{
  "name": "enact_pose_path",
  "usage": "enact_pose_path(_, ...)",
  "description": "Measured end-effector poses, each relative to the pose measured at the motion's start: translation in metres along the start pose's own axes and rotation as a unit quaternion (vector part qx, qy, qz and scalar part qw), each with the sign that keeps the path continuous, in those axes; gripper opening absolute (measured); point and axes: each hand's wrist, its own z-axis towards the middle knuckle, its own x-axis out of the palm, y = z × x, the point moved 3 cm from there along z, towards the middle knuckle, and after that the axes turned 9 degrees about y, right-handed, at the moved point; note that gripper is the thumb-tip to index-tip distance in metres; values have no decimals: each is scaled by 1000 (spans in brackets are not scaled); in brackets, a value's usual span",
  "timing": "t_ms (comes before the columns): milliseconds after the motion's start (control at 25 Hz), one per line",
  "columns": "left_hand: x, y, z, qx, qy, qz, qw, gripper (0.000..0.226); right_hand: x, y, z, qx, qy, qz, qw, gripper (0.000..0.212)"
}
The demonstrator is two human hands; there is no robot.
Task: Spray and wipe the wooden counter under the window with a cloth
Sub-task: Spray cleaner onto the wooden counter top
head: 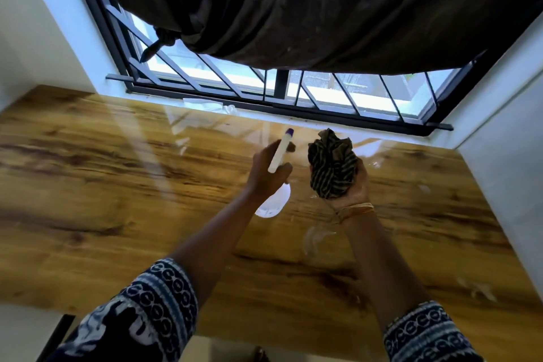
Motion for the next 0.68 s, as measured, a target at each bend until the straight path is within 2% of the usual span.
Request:
enact_pose_path(40, -2, -2, 2, -14, 36, -47, 998, 34, -6, 2, 6, 6, -32, -19, 999, 57)
enact_pose_path(120, -5, -14, 5, -65, 124, -126, 982, 29, -11, 6, 16, 45, -45, -29, 998, 55)
enact_pose_path(200, -6, -24, 9, -95, 225, -143, 959, 23, -6, 11, 22, 50, -30, -24, 998, 52)
enact_pose_path(280, -5, -28, 12, -108, 280, -126, 946, 19, -6, 12, 23, 43, -19, -21, 999, 54)
enact_pose_path(440, -11, -20, 19, -127, 263, -67, 954, 21, 3, 2, 25, 48, -19, -11, 999, 58)
enact_pose_path(560, -17, -11, 25, -174, 247, -13, 953, 25, 8, 0, 27, 54, -12, -5, 998, 57)
enact_pose_path(680, -24, -11, 25, -181, 251, -1, 951, 26, 12, 1, 26, 44, 3, 17, 999, 53)
